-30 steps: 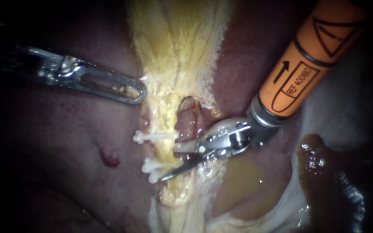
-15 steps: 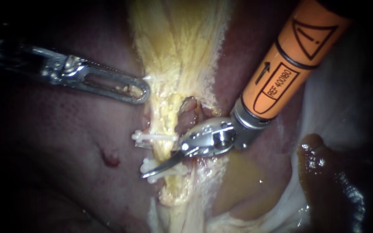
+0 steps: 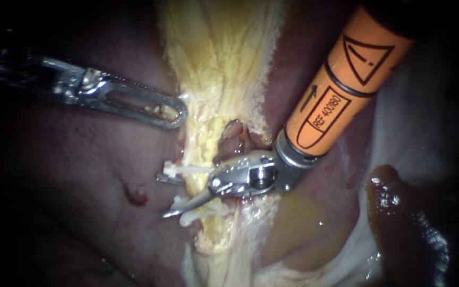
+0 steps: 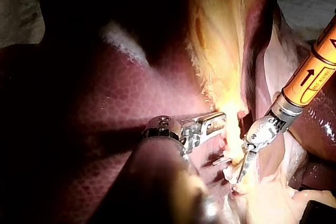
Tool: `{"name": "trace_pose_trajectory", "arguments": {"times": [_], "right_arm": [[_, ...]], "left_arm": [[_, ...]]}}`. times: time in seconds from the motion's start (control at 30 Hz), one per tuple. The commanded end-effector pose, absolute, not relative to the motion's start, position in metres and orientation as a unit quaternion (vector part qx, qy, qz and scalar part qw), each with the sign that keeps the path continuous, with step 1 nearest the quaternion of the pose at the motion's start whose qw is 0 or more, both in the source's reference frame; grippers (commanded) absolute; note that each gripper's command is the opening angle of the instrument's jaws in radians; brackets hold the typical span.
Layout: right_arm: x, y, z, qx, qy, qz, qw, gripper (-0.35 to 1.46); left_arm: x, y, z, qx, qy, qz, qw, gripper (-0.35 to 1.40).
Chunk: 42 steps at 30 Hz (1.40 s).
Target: Go to the cutting position left tube
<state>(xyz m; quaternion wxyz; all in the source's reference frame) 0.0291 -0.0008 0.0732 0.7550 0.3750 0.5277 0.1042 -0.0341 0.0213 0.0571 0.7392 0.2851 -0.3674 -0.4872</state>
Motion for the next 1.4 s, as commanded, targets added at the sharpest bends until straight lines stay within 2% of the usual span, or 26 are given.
{"name": "trace_pose_trajectory", "arguments": {"times": [0.03,0.2,0.43,0.77,1.4], "right_arm": [[0.0291,-0.0008,0.0732,0.377,0.529,0.107,0.753,1.35],[0.0292,-0.0012,0.0724,0.395,0.537,0.110,0.738,1.37],[0.0298,-0.0027,0.0698,0.426,0.544,0.095,0.717,1.37],[0.0299,-0.0023,0.0662,0.430,0.554,0.096,0.706,1.39],[0.0296,-0.0016,0.0662,0.430,0.556,0.100,0.705,1.39]], "left_arm": [[-0.0341,0.0213,0.0571,0.285,-0.367,-0.487,0.739,-0.35],[-0.0340,0.0213,0.0571,0.285,-0.367,-0.487,0.739,-0.35],[-0.0339,0.0214,0.0573,0.286,-0.368,-0.486,0.739,-0.35],[-0.0336,0.0214,0.0572,0.286,-0.368,-0.486,0.740,-0.35],[-0.0336,0.0214,0.0572,0.286,-0.368,-0.486,0.740,-0.35]]}}
